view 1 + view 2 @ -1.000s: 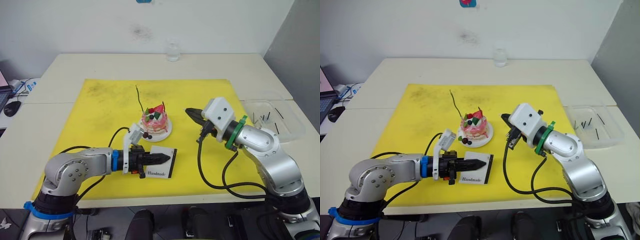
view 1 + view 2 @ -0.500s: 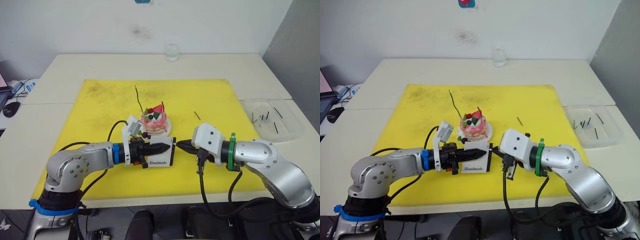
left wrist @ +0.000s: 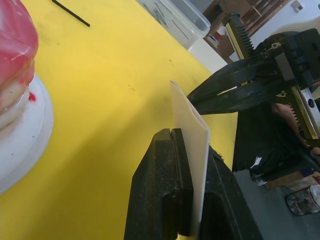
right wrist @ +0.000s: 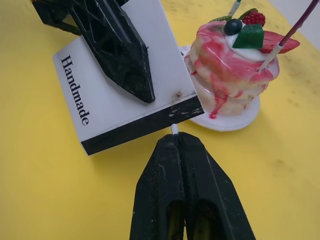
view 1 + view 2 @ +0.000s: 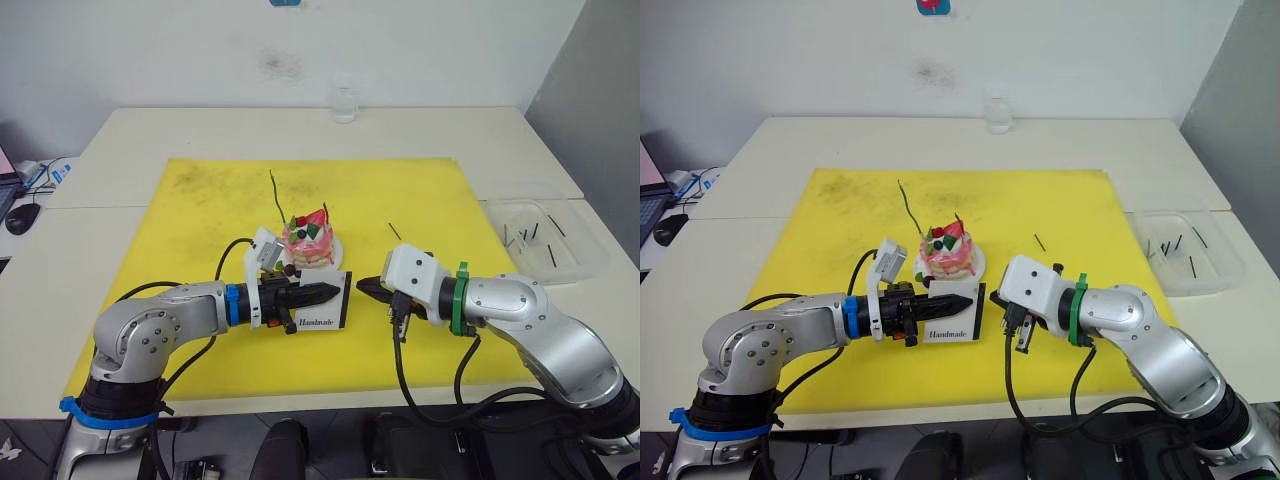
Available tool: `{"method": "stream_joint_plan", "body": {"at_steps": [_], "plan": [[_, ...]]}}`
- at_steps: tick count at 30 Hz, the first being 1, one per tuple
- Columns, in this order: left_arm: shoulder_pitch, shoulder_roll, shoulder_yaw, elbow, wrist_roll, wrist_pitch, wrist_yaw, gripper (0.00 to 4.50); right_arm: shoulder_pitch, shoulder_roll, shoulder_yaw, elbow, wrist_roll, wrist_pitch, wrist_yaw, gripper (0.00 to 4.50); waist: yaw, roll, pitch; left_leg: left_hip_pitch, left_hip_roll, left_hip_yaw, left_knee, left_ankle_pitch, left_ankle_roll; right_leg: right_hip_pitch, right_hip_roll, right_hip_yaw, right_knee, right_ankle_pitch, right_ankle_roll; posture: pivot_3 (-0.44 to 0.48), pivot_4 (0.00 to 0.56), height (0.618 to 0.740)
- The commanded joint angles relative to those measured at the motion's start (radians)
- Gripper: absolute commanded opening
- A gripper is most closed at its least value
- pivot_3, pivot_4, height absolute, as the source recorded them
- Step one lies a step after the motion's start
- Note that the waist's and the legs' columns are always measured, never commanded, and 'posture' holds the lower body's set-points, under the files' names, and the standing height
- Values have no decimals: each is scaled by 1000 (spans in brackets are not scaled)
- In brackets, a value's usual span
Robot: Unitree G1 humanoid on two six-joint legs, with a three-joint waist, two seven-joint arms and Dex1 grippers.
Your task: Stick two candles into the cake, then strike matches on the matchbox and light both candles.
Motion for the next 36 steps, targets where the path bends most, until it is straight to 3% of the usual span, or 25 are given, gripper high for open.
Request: {"method": "stream_joint_plan", "body": {"at_steps": [1,36], "plan": [[-11,4,1,-19,-2,-16,-16,0,-12,2,-7,-12,-6,-27,-1,41,0,0,0,0,0,0,0,0,0,0,0,0,0,0,0,0,150,740],[-3,-6,13,-33,-22,2,-31,0,-17,22,19,8,-26,-23,-4,41,0,0,0,0,0,0,0,0,0,0,0,0,0,0,0,0,150,740]]}}
